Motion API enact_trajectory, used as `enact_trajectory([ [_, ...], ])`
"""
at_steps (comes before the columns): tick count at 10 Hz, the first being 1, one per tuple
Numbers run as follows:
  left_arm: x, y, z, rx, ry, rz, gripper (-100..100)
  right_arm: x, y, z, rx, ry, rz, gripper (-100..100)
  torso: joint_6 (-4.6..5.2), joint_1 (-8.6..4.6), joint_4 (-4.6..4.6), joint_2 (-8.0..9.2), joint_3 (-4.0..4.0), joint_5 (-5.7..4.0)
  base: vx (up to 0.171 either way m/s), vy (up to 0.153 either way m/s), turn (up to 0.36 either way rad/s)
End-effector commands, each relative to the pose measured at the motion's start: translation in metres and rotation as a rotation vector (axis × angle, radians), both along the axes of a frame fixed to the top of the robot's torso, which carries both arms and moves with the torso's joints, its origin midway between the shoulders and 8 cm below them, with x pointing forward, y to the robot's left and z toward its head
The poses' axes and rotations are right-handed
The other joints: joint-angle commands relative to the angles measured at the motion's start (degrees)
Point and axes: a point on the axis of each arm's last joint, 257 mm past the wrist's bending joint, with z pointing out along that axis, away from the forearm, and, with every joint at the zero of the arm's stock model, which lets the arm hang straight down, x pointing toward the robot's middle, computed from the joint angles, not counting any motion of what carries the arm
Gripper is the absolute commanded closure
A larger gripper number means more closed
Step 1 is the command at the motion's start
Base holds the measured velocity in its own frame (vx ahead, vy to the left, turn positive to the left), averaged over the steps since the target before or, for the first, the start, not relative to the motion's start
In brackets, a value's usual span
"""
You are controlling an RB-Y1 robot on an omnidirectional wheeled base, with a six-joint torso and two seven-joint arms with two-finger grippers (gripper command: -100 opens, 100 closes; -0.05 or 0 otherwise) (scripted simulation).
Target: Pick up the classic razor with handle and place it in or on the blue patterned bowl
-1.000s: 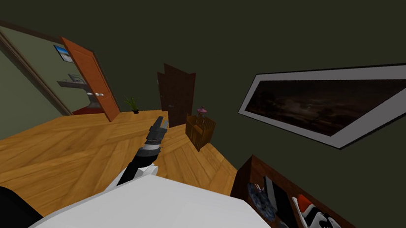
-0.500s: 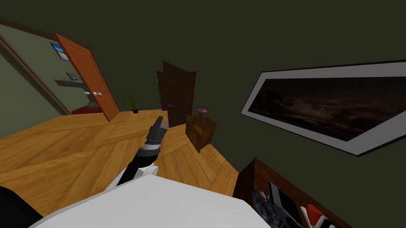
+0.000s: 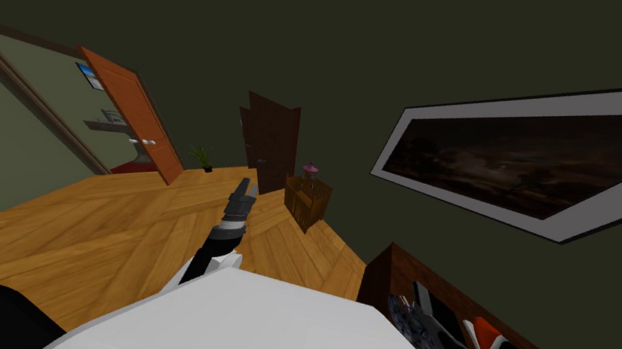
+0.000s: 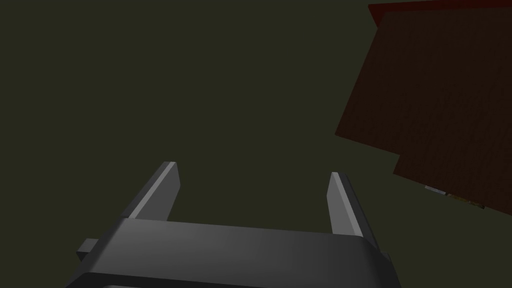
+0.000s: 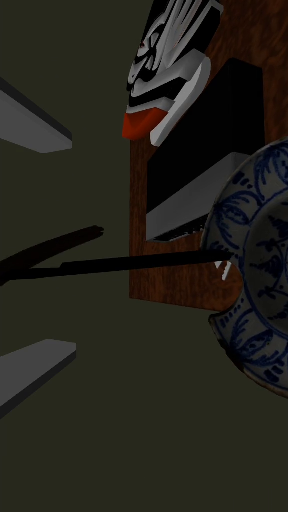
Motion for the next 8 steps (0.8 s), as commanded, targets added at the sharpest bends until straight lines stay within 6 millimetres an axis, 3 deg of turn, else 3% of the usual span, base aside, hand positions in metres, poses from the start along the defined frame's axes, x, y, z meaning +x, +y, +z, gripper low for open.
enact_trajectory([
  [1,0.000,0.000,0.000,0.000,0.000,0.000,0,0.000,0.000,0.000,0.000,0.000,0.000,-100,0.00,0.00,0.00,0.00,0.00,0.00,0.000,0.000,0.000],
  [2,0.000,0.000,0.000,0.000,0.000,0.000,0,0.000,0.000,0.000,0.000,0.000,0.000,0,0.00,0.00,0.00,0.01,0.00,0.00,0.000,0.000,0.000],
  [3,0.000,0.000,0.000,0.000,0.000,0.000,0,0.002,0.000,0.008,-0.004,-0.003,0.004,-100,0.00,0.00,0.00,0.01,0.00,0.00,0.006,-0.001,-0.039],
  [8,0.000,0.000,0.000,0.000,0.000,0.000,0,0.012,0.002,0.044,-0.020,-0.008,0.027,-100,0.00,0.01,-0.01,-0.04,-0.03,0.01,0.015,0.000,-0.061],
])
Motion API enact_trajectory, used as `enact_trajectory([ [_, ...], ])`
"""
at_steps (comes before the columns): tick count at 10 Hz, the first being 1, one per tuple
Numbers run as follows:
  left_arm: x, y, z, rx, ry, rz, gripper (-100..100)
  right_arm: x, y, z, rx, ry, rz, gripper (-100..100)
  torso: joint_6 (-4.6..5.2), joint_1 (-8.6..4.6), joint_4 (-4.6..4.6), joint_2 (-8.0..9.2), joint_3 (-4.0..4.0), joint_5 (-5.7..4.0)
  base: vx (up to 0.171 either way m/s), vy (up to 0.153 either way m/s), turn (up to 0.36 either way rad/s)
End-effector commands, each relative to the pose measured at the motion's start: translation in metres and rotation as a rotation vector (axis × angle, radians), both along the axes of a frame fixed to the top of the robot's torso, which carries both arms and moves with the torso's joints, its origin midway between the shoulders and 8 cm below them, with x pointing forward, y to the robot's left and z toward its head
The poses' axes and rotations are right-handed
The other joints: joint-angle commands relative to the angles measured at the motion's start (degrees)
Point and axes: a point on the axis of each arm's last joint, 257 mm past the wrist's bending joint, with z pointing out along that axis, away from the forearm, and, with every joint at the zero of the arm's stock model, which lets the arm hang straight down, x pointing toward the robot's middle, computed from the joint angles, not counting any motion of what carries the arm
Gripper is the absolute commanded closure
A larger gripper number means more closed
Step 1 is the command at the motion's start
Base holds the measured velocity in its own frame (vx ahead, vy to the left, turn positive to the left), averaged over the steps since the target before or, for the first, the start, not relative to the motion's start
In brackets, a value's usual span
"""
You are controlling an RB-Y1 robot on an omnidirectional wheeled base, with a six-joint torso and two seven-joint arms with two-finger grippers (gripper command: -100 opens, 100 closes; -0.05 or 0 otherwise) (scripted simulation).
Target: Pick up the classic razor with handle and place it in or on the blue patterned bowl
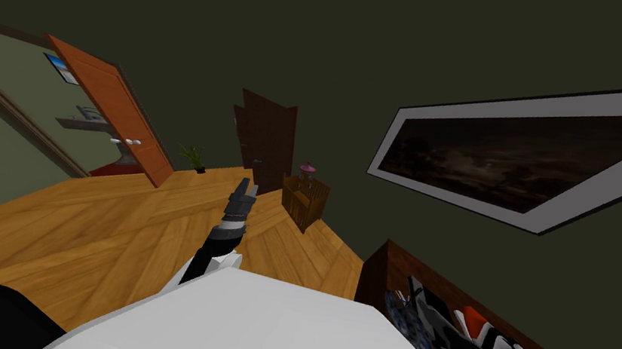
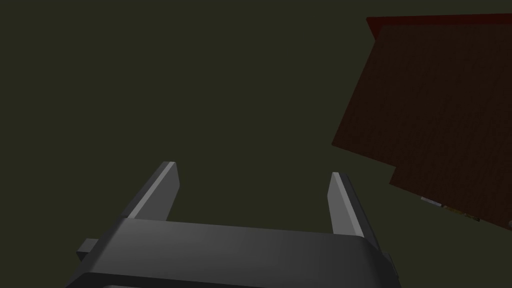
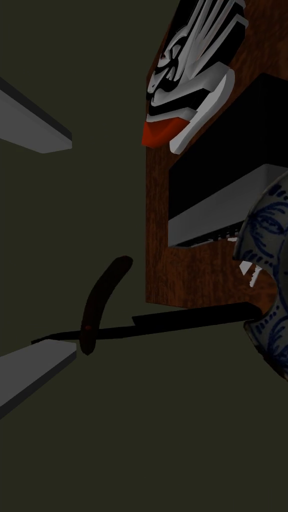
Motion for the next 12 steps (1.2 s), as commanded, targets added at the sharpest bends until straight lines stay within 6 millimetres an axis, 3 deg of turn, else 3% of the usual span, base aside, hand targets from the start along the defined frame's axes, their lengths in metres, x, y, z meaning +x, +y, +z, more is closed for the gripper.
enact_trajectory([
  [1,0.000,0.000,0.000,0.000,0.000,0.000,0,0.003,0.001,0.007,0.000,-0.002,0.005,-100,0.00,0.00,0.00,0.00,0.00,0.00,0.010,0.000,-0.016],
  [5,0.000,0.000,0.000,0.000,0.000,0.000,0,0.011,0.012,0.033,-0.004,0.000,0.036,-100,0.00,0.00,0.00,0.02,0.01,0.00,0.012,0.000,-0.054],
  [6,0.000,0.000,0.000,0.000,0.000,0.000,0,0.010,0.012,0.030,-0.004,-0.001,0.032,-100,0.00,0.01,0.00,0.01,0.00,0.00,0.008,0.000,-0.009],
  [7,0.000,0.000,0.000,0.000,0.000,0.000,0,0.010,0.012,0.031,-0.004,0.000,0.032,0,-0.01,-0.01,0.00,0.02,0.01,-0.02,0.000,0.000,0.000],
  [12,0.000,0.000,0.000,0.000,0.000,0.000,0,0.010,0.012,0.031,-0.004,0.000,0.032,0,-0.01,-0.02,0.01,0.06,0.03,-0.02,0.000,0.000,0.000],
])
